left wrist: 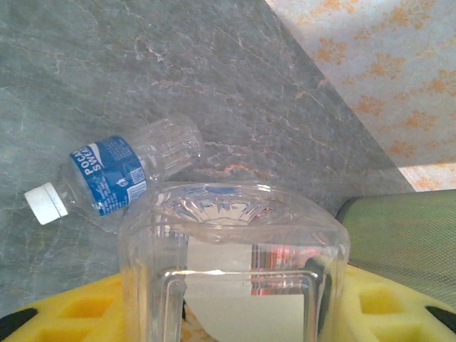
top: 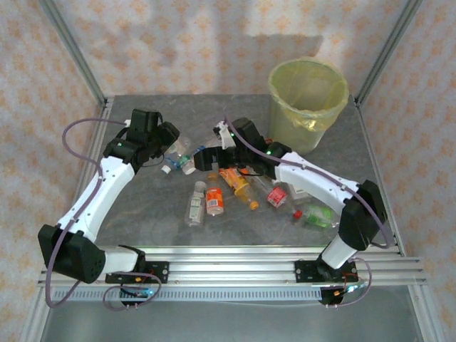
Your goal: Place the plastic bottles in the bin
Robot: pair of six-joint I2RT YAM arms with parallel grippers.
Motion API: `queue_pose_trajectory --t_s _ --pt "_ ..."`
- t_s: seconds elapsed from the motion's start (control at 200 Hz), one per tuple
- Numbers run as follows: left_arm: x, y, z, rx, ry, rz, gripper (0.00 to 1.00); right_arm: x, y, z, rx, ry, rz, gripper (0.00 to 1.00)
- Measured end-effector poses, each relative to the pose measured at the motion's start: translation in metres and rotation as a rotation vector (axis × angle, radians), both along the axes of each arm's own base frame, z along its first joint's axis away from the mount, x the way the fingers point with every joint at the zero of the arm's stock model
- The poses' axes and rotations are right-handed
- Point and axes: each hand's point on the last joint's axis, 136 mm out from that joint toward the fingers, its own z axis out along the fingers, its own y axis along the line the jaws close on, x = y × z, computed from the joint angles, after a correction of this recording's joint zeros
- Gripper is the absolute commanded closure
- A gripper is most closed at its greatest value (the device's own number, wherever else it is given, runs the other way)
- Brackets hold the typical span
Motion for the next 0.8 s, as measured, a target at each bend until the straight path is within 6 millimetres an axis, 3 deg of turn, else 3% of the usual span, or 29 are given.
queue_pose_trajectory --t_s 0.19,0.46,0.646,0.726,0.801 --pt "0.006 -0.01 0.006 -0.005 -0.014 -0.022 0.47 0.001 0.023 0.008 0.056 0.012 0.05 0.14" --pt "0.01 -0.018 0.018 -0.017 -0.048 -0.042 0.47 0.002 0.044 -0.003 0.07 0.059 0.094 0.29" --pt "0.011 -0.025 0.022 -0.031 -0.054 -0.062 0.47 0.004 0.051 -0.004 0.08 0.066 0.109 0.52" --pt "0.011 -0.025 0.022 -0.03 -0.057 -0.063 0.46 0.004 0.054 -0.003 0.088 0.078 0.112 0.68" --pt "0.011 -0.025 0.022 -0.03 -0.056 -0.064 0.37 0.004 0.054 -0.004 0.086 0.074 0.114 0.81"
